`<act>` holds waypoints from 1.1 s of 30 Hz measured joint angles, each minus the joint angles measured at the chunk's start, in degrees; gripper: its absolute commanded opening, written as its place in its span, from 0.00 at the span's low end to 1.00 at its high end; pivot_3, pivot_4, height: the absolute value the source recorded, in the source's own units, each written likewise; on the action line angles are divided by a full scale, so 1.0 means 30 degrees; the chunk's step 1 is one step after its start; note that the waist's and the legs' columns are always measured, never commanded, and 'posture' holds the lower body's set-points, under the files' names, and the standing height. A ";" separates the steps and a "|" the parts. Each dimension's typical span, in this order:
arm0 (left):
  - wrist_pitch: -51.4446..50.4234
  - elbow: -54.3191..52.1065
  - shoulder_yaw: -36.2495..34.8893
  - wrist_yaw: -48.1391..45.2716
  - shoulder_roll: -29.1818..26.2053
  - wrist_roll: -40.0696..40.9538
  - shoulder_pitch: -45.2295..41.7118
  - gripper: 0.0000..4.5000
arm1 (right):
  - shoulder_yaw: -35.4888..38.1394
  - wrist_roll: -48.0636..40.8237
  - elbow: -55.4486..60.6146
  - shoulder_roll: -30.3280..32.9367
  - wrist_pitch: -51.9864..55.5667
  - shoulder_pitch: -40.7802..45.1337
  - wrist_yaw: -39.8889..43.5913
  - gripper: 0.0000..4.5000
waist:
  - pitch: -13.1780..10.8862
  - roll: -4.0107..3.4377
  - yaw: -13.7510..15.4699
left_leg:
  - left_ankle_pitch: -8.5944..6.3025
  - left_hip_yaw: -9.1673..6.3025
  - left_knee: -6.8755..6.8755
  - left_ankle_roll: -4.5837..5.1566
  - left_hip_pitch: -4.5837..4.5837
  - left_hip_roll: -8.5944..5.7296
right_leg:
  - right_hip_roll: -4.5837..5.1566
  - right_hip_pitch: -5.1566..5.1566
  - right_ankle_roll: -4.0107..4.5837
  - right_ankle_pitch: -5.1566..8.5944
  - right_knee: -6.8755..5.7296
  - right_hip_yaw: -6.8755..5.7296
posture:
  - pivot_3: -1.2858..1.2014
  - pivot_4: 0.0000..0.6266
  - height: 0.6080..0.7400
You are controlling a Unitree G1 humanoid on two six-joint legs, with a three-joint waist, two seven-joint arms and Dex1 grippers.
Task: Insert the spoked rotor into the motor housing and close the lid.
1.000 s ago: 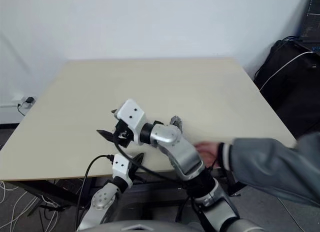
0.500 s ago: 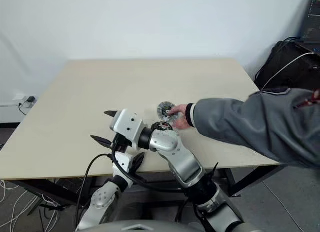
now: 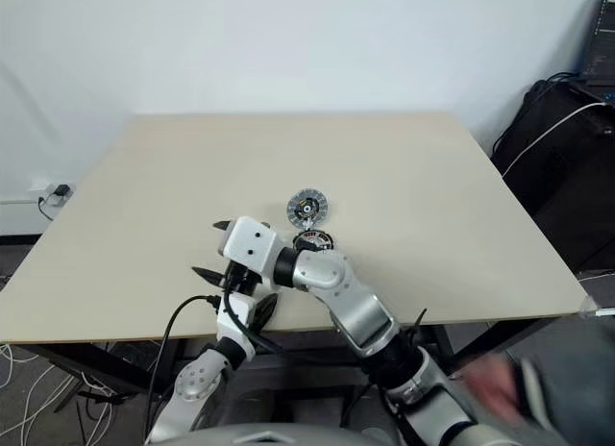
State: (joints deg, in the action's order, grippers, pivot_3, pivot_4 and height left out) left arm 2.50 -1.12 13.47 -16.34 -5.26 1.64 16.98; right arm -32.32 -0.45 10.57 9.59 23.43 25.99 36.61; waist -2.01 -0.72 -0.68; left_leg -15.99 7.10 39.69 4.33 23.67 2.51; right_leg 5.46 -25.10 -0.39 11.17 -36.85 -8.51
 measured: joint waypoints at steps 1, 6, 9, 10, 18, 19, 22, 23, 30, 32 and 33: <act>-0.0002 -0.0004 0.0007 -0.0001 0.0009 0.0001 0.0004 0.00 | -0.0291 0.0536 -0.0672 0.0830 0.0334 0.0551 0.0329 0.85 | 0.0000 0.0000 0.0017 | 0.0001 0.0001 0.0013 0.0004 -0.0004 -0.0002 | 0.0003 0.0007 0.0001 -0.0001 0.0000 -0.0001 | 0.52 0.00 1.00; -0.0007 -0.0014 -0.0044 0.0003 0.0008 0.0004 0.0066 0.00 | -0.0798 0.2790 -0.4267 0.3272 0.1171 0.2146 0.1222 0.85 | -0.0003 -0.0004 -0.0040 | -0.0003 0.0017 0.0023 0.0012 0.0008 0.0008 | 0.0008 -0.0014 0.0009 -0.0006 -0.0007 0.0005 | 0.52 0.00 1.00; 0.0007 -0.0012 0.0039 0.0002 0.0157 0.0003 -0.0029 0.00 | -0.1510 0.4243 -0.7023 0.3783 0.1369 0.3892 0.1850 0.85 | -0.0003 -0.0005 -0.0103 | 0.0051 0.0038 0.0019 0.0091 0.0006 0.0022 | -0.0023 -0.0026 0.0012 -0.0006 -0.0031 0.0006 | 0.52 0.00 1.00; 0.0011 -0.0013 0.0054 0.0002 0.0184 0.0003 -0.0045 0.00 | -0.1576 0.4551 -0.7518 0.3915 0.1351 0.4219 0.1983 0.85 | -0.0003 -0.0004 -0.0089 | 0.0054 0.0037 0.0019 0.0092 0.0007 0.0023 | -0.0024 -0.0026 0.0011 -0.0007 -0.0031 0.0005 | 0.52 0.00 1.00; 0.0041 -0.0011 -0.0026 0.0059 0.0214 0.0001 -0.0062 0.00 | -0.2043 0.5812 -1.1864 0.3745 -0.0667 0.6334 0.3946 0.85 | -0.0001 -0.0006 -0.0075 | 0.0051 0.0058 0.0020 0.0099 0.0002 0.0018 | -0.0015 -0.0021 -0.0004 -0.0016 -0.0024 0.0017 | 0.52 0.00 1.00; 0.0041 -0.0011 -0.0021 0.0067 0.0219 0.0001 -0.0052 0.00 | -0.2046 0.5894 -1.2079 0.3705 -0.0844 0.6439 0.4109 0.85 | -0.0001 -0.0006 -0.0061 | 0.0051 0.0057 0.0020 0.0098 0.0002 0.0018 | -0.0014 -0.0020 -0.0004 -0.0016 -0.0024 0.0017 | 0.52 0.00 1.00; 0.0048 -0.0011 -0.0129 0.0205 0.0227 0.0002 -0.0003 0.00 | -0.2351 0.6141 -1.2354 0.3747 -0.1731 0.6538 0.5275 0.85 | -0.0001 -0.0007 -0.0019 | 0.0050 0.0055 0.0020 0.0099 0.0005 0.0018 | -0.0012 -0.0023 -0.0004 -0.0016 -0.0024 0.0015 | 0.52 0.00 1.00; 0.0050 -0.0011 -0.0170 0.0270 0.0227 0.0002 0.0025 0.00 | -0.2512 0.6191 -1.2346 0.3802 -0.1990 0.6505 0.5726 0.85 | -0.0001 -0.0008 -0.0027 | 0.0050 0.0056 0.0020 0.0099 0.0007 0.0017 | -0.0012 -0.0025 -0.0005 -0.0017 -0.0024 0.0017 | 0.52 0.00 1.00; 0.0057 -0.0011 -0.0175 0.0434 0.0228 0.0002 0.0188 0.00 | -0.2610 0.6614 -1.2338 0.4102 -0.2654 0.6336 0.6941 0.85 | -0.0001 -0.0009 -0.0022 | 0.0039 0.0057 0.0021 0.0077 0.0001 0.0020 | -0.0008 -0.0025 -0.0005 -0.0018 -0.0028 0.0016 | 0.52 0.00 1.00; 0.0057 -0.0011 -0.0166 0.0435 0.0230 0.0002 0.0187 0.00 | -0.2610 0.6723 -1.2388 0.4093 -0.2711 0.6338 0.7006 0.85 | 0.0000 -0.0010 -0.0022 | 0.0035 0.0056 0.0021 0.0069 0.0000 0.0021 | -0.0008 -0.0025 -0.0004 -0.0017 -0.0029 0.0016 | 0.52 0.00 1.00; 0.0058 -0.0011 -0.0157 0.0434 0.0239 0.0002 0.0187 0.00 | -0.2610 0.6779 -1.2435 0.4087 -0.2730 0.6338 0.7016 0.85 | 0.0000 -0.0010 -0.0023 | 0.0035 0.0057 0.0021 0.0068 0.0001 0.0021 | -0.0008 -0.0025 -0.0004 -0.0017 -0.0029 0.0016 | 0.52 0.00 1.00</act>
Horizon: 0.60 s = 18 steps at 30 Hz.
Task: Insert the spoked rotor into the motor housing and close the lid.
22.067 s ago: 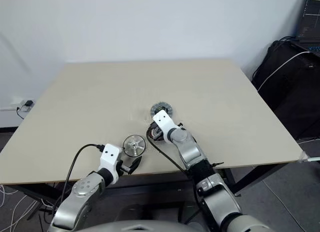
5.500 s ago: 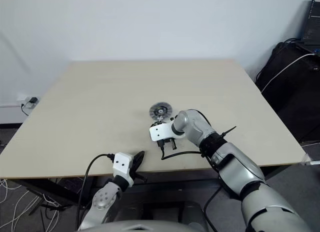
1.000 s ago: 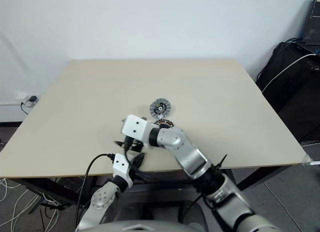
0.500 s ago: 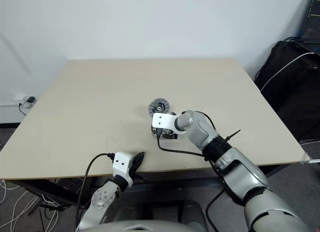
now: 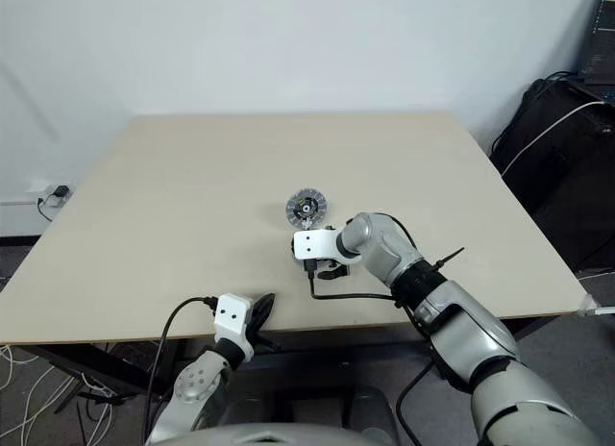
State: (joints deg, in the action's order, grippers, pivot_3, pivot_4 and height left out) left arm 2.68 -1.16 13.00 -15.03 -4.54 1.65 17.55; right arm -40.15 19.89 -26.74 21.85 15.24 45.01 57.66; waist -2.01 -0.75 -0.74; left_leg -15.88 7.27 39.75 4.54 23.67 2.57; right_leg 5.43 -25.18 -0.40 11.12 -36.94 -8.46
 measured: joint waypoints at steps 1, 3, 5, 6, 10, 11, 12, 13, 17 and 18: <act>0.0001 0.0000 -0.0003 0.0000 0.0001 0.0000 0.0000 0.00 | 0.0000 0.0044 -0.0075 -0.0020 -0.0035 0.0001 0.0010 0.85 | 0.0000 0.0000 0.0001 | 0.0001 0.0000 0.0000 0.0002 0.0000 0.0000 | 0.0000 0.0000 -0.0001 -0.0001 0.0000 0.0000 | 0.52 0.00 1.00; 0.0003 0.0000 -0.0005 0.0001 0.0003 0.0000 -0.0002 0.00 | 0.0000 0.0157 -0.0382 -0.0127 -0.0126 0.0005 0.0016 0.85 | 0.0000 0.0000 0.0000 | 0.0002 0.0002 0.0000 0.0004 0.0001 -0.0001 | 0.0000 0.0001 0.0000 -0.0001 0.0001 0.0000 | 0.52 0.00 1.00; 0.0007 0.0000 -0.0005 0.0007 0.0010 0.0000 0.0001 0.00 | -0.0005 0.0333 -0.0797 -0.0266 -0.0339 0.0004 0.0022 0.85 | 0.0000 -0.0001 -0.0001 | 0.0002 0.0007 0.0000 0.0002 0.0002 -0.0001 | 0.0000 -0.0001 0.0000 -0.0002 0.0001 0.0001 | 0.52 0.00 1.00; 0.0008 0.0000 -0.0008 0.0013 0.0012 0.0000 0.0005 0.00 | -0.0004 0.0444 -0.0888 -0.0336 -0.0430 0.0021 0.0034 0.85 | 0.0002 -0.0003 -0.0001 | 0.0003 0.0008 0.0000 0.0004 -0.0001 -0.0001 | -0.0001 0.0001 0.0000 -0.0002 0.0000 0.0002 | 0.52 0.00 1.00; 0.0027 0.0000 -0.0014 0.0079 0.0069 0.0001 0.0037 0.00 | -0.0006 0.0842 -0.1585 -0.0711 -0.0911 0.0280 0.0045 0.77 | 0.0010 -0.0012 -0.0008 | 0.0001 0.0011 0.0000 -0.0004 -0.0015 -0.0001 | -0.0003 0.0010 0.0000 -0.0003 -0.0003 0.0004 | 0.52 0.00 1.00; 0.0031 0.0000 -0.0014 0.0112 0.0085 0.0001 0.0061 0.00 | -0.0006 0.0924 -0.1634 -0.0747 -0.0965 0.0321 0.0040 0.71 | 0.0012 -0.0015 -0.0008 | 0.0001 0.0011 0.0001 -0.0005 -0.0017 0.0000 | -0.0001 0.0011 0.0001 -0.0003 -0.0004 0.0005 | 0.52 0.00 1.00; 0.0040 0.0000 -0.0016 0.0143 0.0115 0.0001 0.0092 0.00 | -0.0005 0.1086 -0.1735 -0.0792 -0.1148 0.0371 0.0032 0.65 | 0.0017 -0.0018 -0.0006 | -0.0005 0.0011 0.0001 -0.0015 -0.0021 -0.0001 | -0.0001 0.0014 0.0000 -0.0003 -0.0004 0.0005 | 0.52 0.00 1.00; 0.0055 0.0000 -0.0021 0.0182 0.0135 0.0001 0.0118 0.00 | 0.0000 0.1195 -0.1871 -0.0861 -0.1272 0.0446 0.0009 0.57 | 0.0020 -0.0021 -0.0008 | -0.0024 0.0010 0.0001 -0.0050 -0.0024 0.0000 | -0.0002 0.0016 0.0001 -0.0003 -0.0005 0.0005 | 0.52 0.00 1.00; 0.0120 0.0000 -0.0030 0.0323 0.0165 0.0001 0.0171 0.00 | 0.0057 0.1486 -0.2235 -0.1119 -0.1574 0.0546 -0.0024 0.28 | 0.0030 -0.0032 -0.0010 | -0.0025 0.0012 0.0002 -0.0055 -0.0029 0.0001 | -0.0003 0.0021 0.0001 -0.0004 -0.0009 0.0005 | 0.52 0.00 1.00; 0.0133 0.0001 -0.0030 0.0341 0.0171 0.0003 0.0179 0.00 | 0.0073 0.1495 -0.2252 -0.1121 -0.1613 0.0588 0.0031 0.20 | 0.0032 -0.0032 -0.0007 | -0.0025 0.0012 0.0002 -0.0055 -0.0032 0.0000 | -0.0003 0.0025 0.0001 -0.0004 -0.0009 0.0005 | 0.52 0.00 1.00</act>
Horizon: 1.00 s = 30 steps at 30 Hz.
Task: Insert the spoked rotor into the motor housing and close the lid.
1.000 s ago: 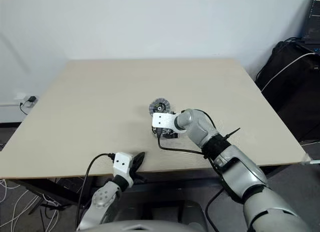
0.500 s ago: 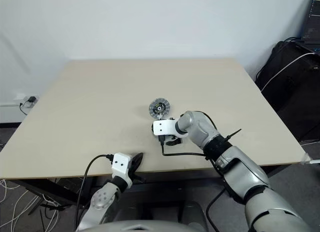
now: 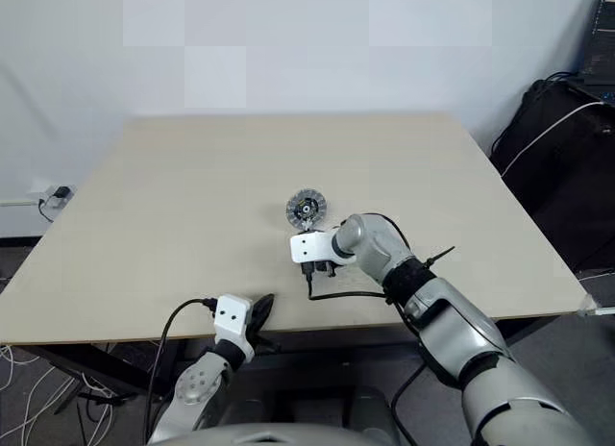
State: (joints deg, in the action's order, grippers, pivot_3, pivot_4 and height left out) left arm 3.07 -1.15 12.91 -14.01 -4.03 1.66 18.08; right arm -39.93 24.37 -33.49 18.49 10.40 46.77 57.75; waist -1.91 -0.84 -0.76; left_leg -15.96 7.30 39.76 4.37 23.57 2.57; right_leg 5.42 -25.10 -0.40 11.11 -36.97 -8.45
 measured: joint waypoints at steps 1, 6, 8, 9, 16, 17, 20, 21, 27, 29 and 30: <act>0.0019 0.0000 -0.0005 0.0023 0.0007 0.0000 0.0002 0.00 | -0.0005 -0.0001 -0.0037 -0.0027 -0.0022 -0.0006 0.0156 0.13 | 0.0004 0.0006 -0.0002 | 0.0000 -0.0002 0.0002 0.0000 -0.0008 0.0000 | -0.0001 0.0010 -0.0001 0.0000 0.0001 -0.0001 | 0.52 0.00 1.00; 0.0078 0.0024 -0.0021 0.0044 0.0149 0.0006 -0.0016 0.00 | -0.0001 0.0013 -0.0211 -0.0063 -0.0061 -0.0044 0.0382 0.02 | 0.0005 -0.0005 -0.0053 | 0.0007 0.0002 0.0019 -0.0009 -0.0031 0.0006 | 0.0006 0.0032 0.0013 -0.0020 -0.0002 -0.0002 | 0.52 0.00 1.00; 0.0088 0.0051 -0.0022 0.0039 0.0165 0.0006 -0.0034 0.00 | 0.0009 0.0011 -0.0222 -0.0062 -0.0037 -0.0044 0.0363 0.02 | 0.0005 -0.0006 -0.0050 | 0.0009 0.0001 0.0022 -0.0011 -0.0033 0.0008 | 0.0008 0.0033 0.0013 -0.0023 -0.0005 -0.0004 | 0.52 0.00 1.00; 0.0095 0.0079 -0.0026 0.0035 0.0165 0.0006 -0.0066 0.00 | 0.0042 -0.0001 -0.0221 -0.0062 0.0044 -0.0047 0.0357 0.02 | 0.0006 -0.0006 -0.0048 | 0.0009 -0.0001 0.0022 -0.0011 -0.0032 0.0008 | 0.0008 0.0033 0.0013 -0.0023 -0.0006 -0.0005 | 0.52 0.00 1.00; 0.0307 0.0235 -0.0046 0.0010 0.0165 0.0016 -0.0213 0.00 | 0.1149 -0.0413 0.0804 -0.0045 0.1573 -0.0904 0.0092 0.02 | 0.0006 -0.0004 0.0034 | 0.0009 -0.0003 0.0024 -0.0010 -0.0015 0.0005 | 0.0017 0.0023 0.0014 -0.0025 0.0002 -0.0006 | 0.52 0.00 1.00; 0.0340 0.0285 -0.0046 0.0007 0.0170 0.0023 -0.0212 0.00 | 0.1414 -0.0511 0.1263 -0.0034 0.2154 -0.1202 -0.0014 0.02 | 0.0005 -0.0005 0.0050 | 0.0008 -0.0005 0.0024 -0.0010 0.0001 0.0003 | 0.0020 0.0007 0.0015 -0.0025 0.0002 -0.0007 | 0.52 0.00 1.00; 0.0407 0.0401 -0.0043 -0.0017 0.0187 0.0051 -0.0229 0.00 | 0.2281 -0.0901 0.3648 0.0366 0.4560 -0.2426 -0.0014 0.02 | 0.0002 -0.0008 0.0105 | 0.0003 -0.0007 0.0024 0.0001 0.0068 -0.0005 | 0.0024 -0.0047 0.0021 -0.0024 0.0006 -0.0006 | 0.52 0.00 1.00; 0.0428 0.0438 -0.0045 -0.0021 0.0197 0.0086 -0.0241 0.00 | 0.2425 -0.0989 0.4493 0.0586 0.5323 -0.2823 0.0052 0.02 | 0.0002 -0.0008 0.0110 | 0.0000 -0.0006 0.0024 0.0010 0.0078 -0.0006 | 0.0025 -0.0057 0.0022 -0.0023 0.0009 -0.0006 | 0.52 0.00 1.00; 0.0482 0.0806 -0.0016 -0.0098 0.0247 0.0245 -0.0360 0.00 | 0.3056 -0.1299 0.8803 0.1583 0.9540 -0.4754 0.0237 0.02 | -0.0002 -0.0005 0.0074 | -0.0014 0.0000 0.0024 0.0027 0.0079 -0.0005 | 0.0026 -0.0068 0.0027 -0.0016 0.0015 -0.0009 | 0.52 0.00 1.00; 0.0503 0.0891 -0.0013 -0.0120 0.0249 0.0249 -0.0356 0.00 | 0.3184 -0.1618 1.0238 0.1768 1.1059 -0.5381 0.0263 0.02 | -0.0005 -0.0003 0.0072 | -0.0016 -0.0003 0.0024 0.0023 0.0076 -0.0002 | 0.0030 -0.0071 0.0028 -0.0015 0.0014 -0.0009 | 0.52 0.00 1.00; 0.0512 0.0905 -0.0014 -0.0133 0.0248 0.0250 -0.0356 0.00 | 0.3261 -0.1803 1.0996 0.1794 1.1957 -0.5641 0.0268 0.02 | -0.0006 -0.0002 0.0069 | -0.0017 -0.0005 0.0024 0.0021 0.0076 0.0001 | 0.0037 -0.0071 0.0029 -0.0014 0.0013 -0.0009 | 0.52 0.00 1.00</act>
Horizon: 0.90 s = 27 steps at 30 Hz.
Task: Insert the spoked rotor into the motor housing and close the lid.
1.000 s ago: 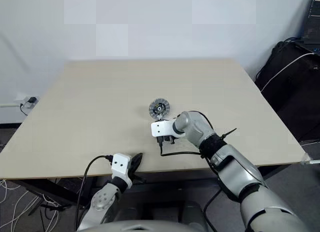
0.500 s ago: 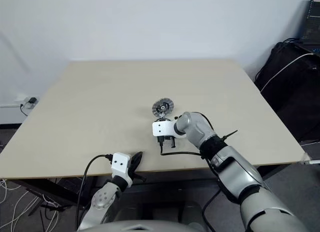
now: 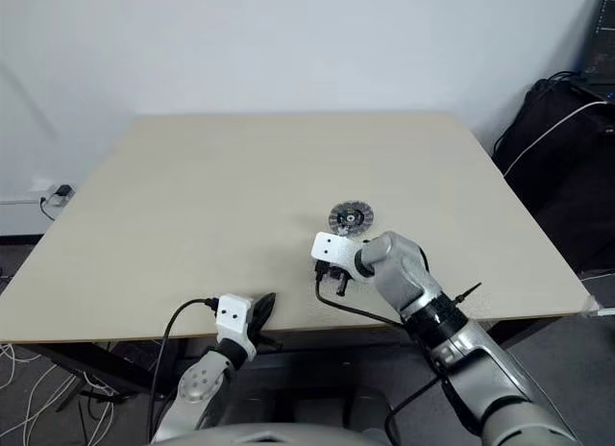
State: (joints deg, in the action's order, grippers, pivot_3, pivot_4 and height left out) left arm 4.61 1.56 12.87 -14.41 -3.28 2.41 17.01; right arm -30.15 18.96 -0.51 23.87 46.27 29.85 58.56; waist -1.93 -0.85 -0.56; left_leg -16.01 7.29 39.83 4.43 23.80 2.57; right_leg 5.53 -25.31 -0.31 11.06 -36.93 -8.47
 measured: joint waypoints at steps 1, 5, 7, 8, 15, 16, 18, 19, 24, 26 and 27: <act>0.0003 0.0007 0.0003 -0.0019 -0.0002 0.0000 -0.0003 0.00 | 0.0052 -0.0143 0.0561 0.0003 0.0686 -0.0189 0.0000 0.02 | -0.0001 0.0001 -0.0012 | -0.0001 0.0000 0.0001 -0.0002 0.0000 0.0002 | 0.0004 -0.0001 0.0000 0.0000 -0.0001 0.0001 | 0.52 0.00 1.00; 0.0045 0.0010 0.0008 -0.0188 -0.0013 0.0004 0.0015 0.00 | 0.0374 -0.1021 0.3035 -0.0361 0.4283 -0.0602 -0.0393 0.02 | -0.0007 0.0005 -0.0020 | -0.0002 -0.0003 0.0001 -0.0005 0.0001 0.0007 | 0.0020 -0.0007 0.0000 0.0000 -0.0001 0.0001 | 0.52 0.00 1.00; 0.0046 0.0010 0.0011 -0.0220 -0.0025 0.0005 0.0014 0.00 | 0.0659 -0.1482 0.3939 -0.0993 0.6136 -0.0602 -0.0918 0.02 | -0.0007 0.0007 -0.0018 | -0.0003 -0.0009 0.0001 -0.0007 0.0002 0.0011 | 0.0021 -0.0007 0.0000 0.0000 -0.0001 0.0000 | 0.52 0.00 1.00; 0.0045 0.0011 0.0014 -0.0225 -0.0024 0.0004 0.0017 0.00 | 0.0816 -0.1775 0.4362 -0.1443 0.7235 -0.0599 -0.1291 0.02 | -0.0007 0.0007 -0.0010 | -0.0003 -0.0011 0.0001 -0.0008 0.0004 0.0011 | 0.0022 -0.0008 0.0002 0.0001 0.0000 -0.0002 | 0.52 0.00 1.00; 0.0038 0.0010 0.0028 -0.0230 -0.0023 0.0005 0.0051 0.00 | 0.2014 -0.3845 0.4920 -0.4433 1.3063 0.0197 -0.4032 0.02 | -0.0010 0.0008 -0.0022 | -0.0003 -0.0010 0.0002 -0.0006 0.0010 0.0001 | 0.0027 -0.0007 0.0000 -0.0001 0.0004 -0.0001 | 0.52 0.00 1.00; 0.0035 0.0009 0.0030 -0.0229 -0.0020 0.0005 0.0051 0.00 | 0.2263 -0.4009 0.4880 -0.4814 1.3571 0.0343 -0.4373 0.02 | -0.0009 0.0008 -0.0020 | -0.0004 -0.0010 0.0002 -0.0007 0.0009 0.0002 | 0.0027 -0.0007 0.0000 -0.0001 0.0003 -0.0001 | 0.52 0.00 1.00; 0.0028 0.0008 0.0029 -0.0222 -0.0010 0.0005 0.0060 0.00 | 0.2945 -0.4449 0.4561 -0.5723 1.4676 0.0712 -0.5345 0.02 | -0.0009 0.0007 -0.0025 | -0.0004 -0.0013 0.0001 -0.0008 0.0010 0.0004 | 0.0023 -0.0009 0.0001 -0.0001 0.0003 -0.0003 | 0.52 0.00 1.00; 0.0020 0.0006 0.0023 -0.0217 -0.0008 0.0005 0.0078 0.00 | 0.3323 -0.4617 0.4212 -0.6169 1.5002 0.0871 -0.5816 0.02 | -0.0010 0.0006 -0.0030 | -0.0004 -0.0012 0.0000 -0.0008 0.0009 0.0004 | 0.0023 -0.0010 0.0001 -0.0001 0.0002 -0.0002 | 0.52 0.00 1.00; -0.0039 -0.0008 0.0022 -0.0201 0.0003 0.0005 0.0189 0.00 | 0.5868 -0.4959 0.1512 -0.8964 1.5225 0.1540 -0.8765 0.02 | -0.0011 0.0003 -0.0083 | -0.0004 -0.0002 -0.0001 -0.0010 0.0014 0.0002 | -0.0004 -0.0014 -0.0003 -0.0003 0.0000 0.0000 | 0.52 0.00 1.00; -0.0052 -0.0010 0.0009 -0.0192 0.0001 0.0003 0.0214 0.00 | 0.6973 -0.4977 0.0400 -0.9952 1.5184 0.1969 -0.9874 0.02 | -0.0011 0.0002 -0.0088 | -0.0004 -0.0001 -0.0001 -0.0010 0.0013 0.0002 | -0.0007 -0.0013 -0.0003 -0.0003 0.0001 0.0001 | 0.52 0.00 1.00; -0.0061 -0.0021 0.0014 -0.0188 0.0010 0.0003 0.0210 0.00 | 0.7451 -0.4972 -0.0147 -1.0390 1.5140 0.2197 -1.0465 0.02 | -0.0010 0.0001 -0.0092 | -0.0004 -0.0002 -0.0003 -0.0010 0.0015 0.0002 | -0.0007 -0.0013 -0.0003 -0.0003 0.0000 0.0000 | 0.52 0.00 1.00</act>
State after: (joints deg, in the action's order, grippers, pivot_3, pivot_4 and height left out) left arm 4.42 1.50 12.91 -14.97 -3.25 2.42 17.64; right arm -7.80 4.05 -0.95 -7.30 91.69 36.44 27.16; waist -1.96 -0.85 -0.83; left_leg -16.02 7.28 39.82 4.40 23.85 2.58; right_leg 5.51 -25.35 -0.32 11.06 -36.93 -8.47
